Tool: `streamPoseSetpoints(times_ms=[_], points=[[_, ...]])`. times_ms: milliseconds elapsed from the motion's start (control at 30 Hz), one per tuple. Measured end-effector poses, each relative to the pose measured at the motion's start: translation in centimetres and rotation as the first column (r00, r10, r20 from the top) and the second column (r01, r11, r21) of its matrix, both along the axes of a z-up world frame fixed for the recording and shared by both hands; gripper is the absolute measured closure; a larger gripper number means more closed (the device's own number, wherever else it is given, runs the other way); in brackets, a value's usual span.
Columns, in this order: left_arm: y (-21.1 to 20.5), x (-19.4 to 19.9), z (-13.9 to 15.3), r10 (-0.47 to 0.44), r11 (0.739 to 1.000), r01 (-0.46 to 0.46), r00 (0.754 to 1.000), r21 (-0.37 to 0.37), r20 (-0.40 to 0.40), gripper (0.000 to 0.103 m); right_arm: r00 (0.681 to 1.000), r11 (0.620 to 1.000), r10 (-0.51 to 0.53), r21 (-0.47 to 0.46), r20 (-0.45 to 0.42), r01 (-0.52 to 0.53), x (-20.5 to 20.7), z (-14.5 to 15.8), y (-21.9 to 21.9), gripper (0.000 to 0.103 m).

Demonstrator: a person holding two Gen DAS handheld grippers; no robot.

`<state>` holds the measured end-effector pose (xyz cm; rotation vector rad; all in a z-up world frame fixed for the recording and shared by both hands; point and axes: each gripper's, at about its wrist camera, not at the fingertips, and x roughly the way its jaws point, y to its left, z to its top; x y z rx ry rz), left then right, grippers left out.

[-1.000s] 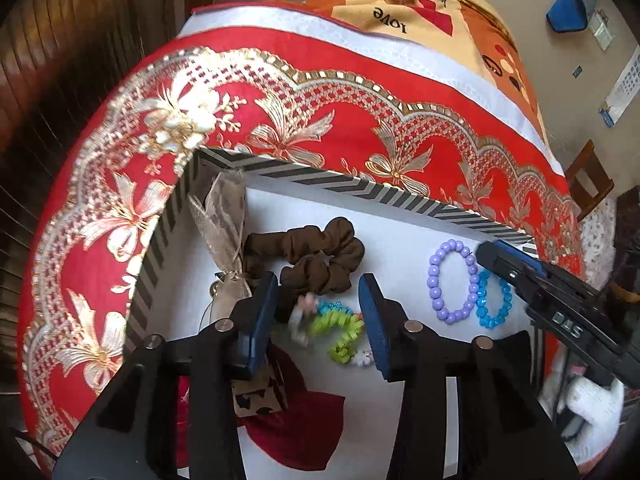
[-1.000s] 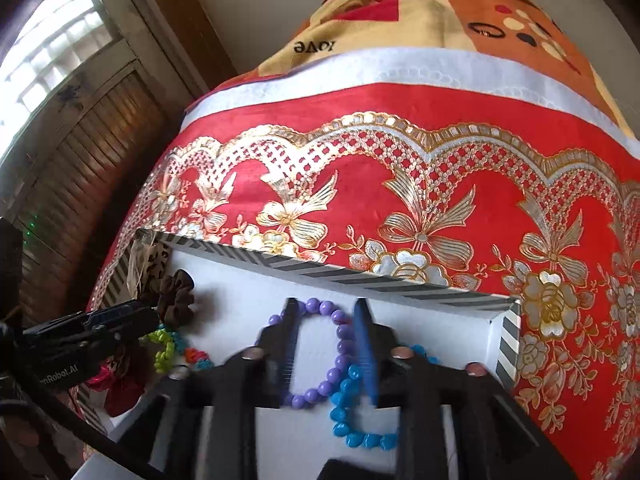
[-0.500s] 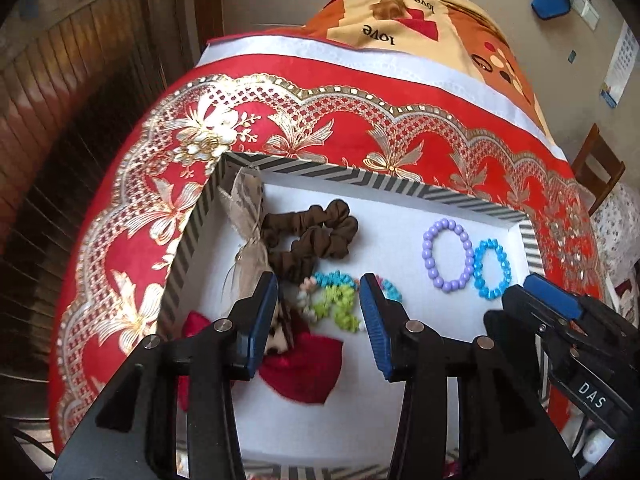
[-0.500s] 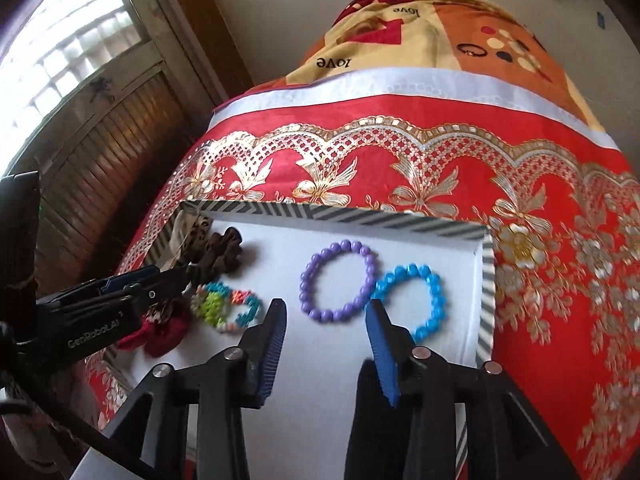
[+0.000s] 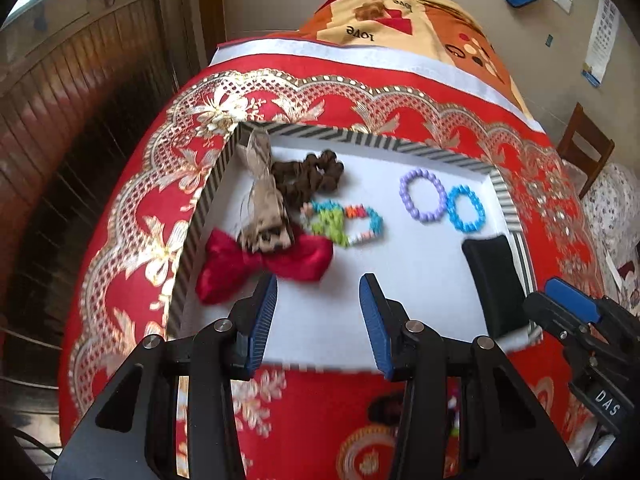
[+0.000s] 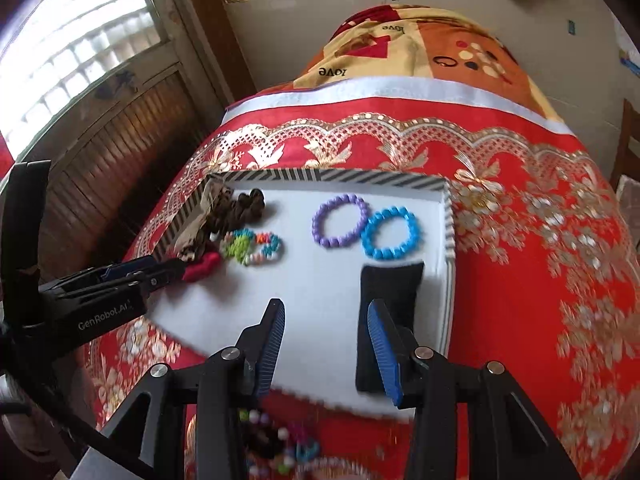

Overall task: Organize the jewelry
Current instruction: 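Withdraw both grippers from the tray toward the jewelry on the tablecloth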

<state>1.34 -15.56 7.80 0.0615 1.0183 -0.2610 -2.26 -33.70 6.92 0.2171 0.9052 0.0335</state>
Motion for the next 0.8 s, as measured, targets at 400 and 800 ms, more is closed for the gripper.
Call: streamPoseSetpoints(times_ms=[400, 800], points=[[0.2, -5.9, 0.1, 0.005, 1.0, -0.005, 1.0, 0.025, -0.004, 0.061, 1.0, 1.0, -0.02, -0.021, 0.012, 0.021, -6.1, 0.0, 1.1, 0.06], [-0.2, -10.0, -0.4, 0.001, 0.999, 0.0, 1.0, 0.036, -0.018, 0.061, 1.0, 0.999, -0.031, -0.013, -0.004, 0.031, -10.6, -0.4, 0.1, 0.052]])
